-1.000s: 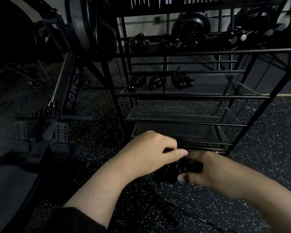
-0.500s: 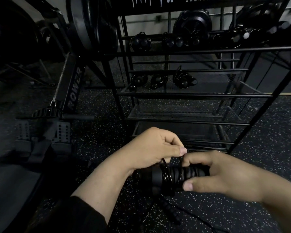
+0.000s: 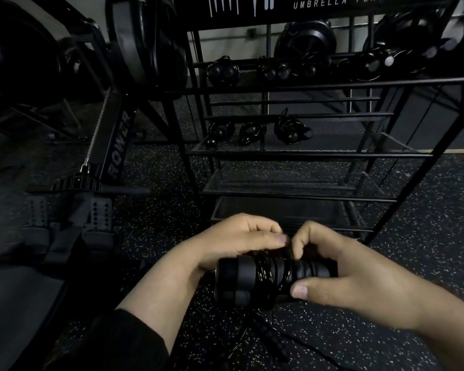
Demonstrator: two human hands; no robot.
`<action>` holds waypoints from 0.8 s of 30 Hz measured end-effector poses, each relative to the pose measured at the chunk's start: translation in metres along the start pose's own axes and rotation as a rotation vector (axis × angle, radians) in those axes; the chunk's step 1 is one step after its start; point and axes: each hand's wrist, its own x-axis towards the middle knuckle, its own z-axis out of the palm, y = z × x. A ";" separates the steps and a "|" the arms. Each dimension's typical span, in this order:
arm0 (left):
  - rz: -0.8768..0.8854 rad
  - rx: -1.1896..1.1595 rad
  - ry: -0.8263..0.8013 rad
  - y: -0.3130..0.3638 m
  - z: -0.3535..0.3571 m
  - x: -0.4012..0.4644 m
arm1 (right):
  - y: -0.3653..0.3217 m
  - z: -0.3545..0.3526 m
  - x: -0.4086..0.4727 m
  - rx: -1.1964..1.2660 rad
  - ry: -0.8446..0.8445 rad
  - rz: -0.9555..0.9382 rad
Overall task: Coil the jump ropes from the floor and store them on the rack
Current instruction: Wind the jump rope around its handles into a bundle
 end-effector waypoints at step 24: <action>0.028 -0.743 0.150 -0.021 0.019 0.010 | -0.008 -0.005 0.002 0.281 0.486 -0.145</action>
